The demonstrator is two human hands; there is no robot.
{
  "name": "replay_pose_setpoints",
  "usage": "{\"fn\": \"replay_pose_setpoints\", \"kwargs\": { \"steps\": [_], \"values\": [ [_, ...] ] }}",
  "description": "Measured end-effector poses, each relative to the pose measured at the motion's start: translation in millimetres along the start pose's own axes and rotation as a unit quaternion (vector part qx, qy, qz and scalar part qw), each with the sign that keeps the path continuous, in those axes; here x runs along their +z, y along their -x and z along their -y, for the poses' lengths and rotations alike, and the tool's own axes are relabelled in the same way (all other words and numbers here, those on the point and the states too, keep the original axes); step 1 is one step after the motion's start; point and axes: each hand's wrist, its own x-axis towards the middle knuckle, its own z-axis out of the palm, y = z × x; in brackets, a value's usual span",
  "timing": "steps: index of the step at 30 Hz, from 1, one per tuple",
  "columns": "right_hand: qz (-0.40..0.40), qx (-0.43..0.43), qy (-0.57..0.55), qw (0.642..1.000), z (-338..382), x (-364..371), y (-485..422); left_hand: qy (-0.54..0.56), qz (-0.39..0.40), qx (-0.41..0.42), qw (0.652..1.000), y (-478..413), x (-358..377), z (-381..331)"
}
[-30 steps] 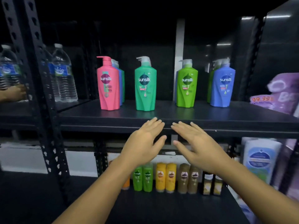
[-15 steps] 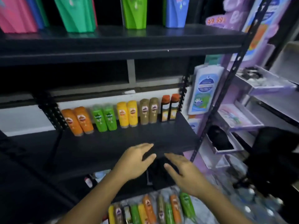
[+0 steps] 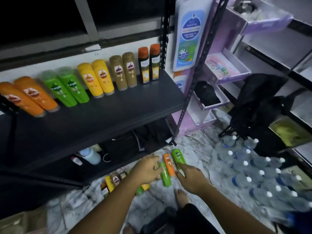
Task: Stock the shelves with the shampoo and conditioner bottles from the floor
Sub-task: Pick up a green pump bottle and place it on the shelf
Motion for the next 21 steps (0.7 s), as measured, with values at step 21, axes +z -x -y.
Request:
{"fn": "replay_pose_setpoints", "kwargs": {
  "steps": [21],
  "values": [
    [0.115,0.086,0.0,0.99,-250,197,-327,0.084,0.076,-0.109,0.988,-347,292,121]
  ]
}}
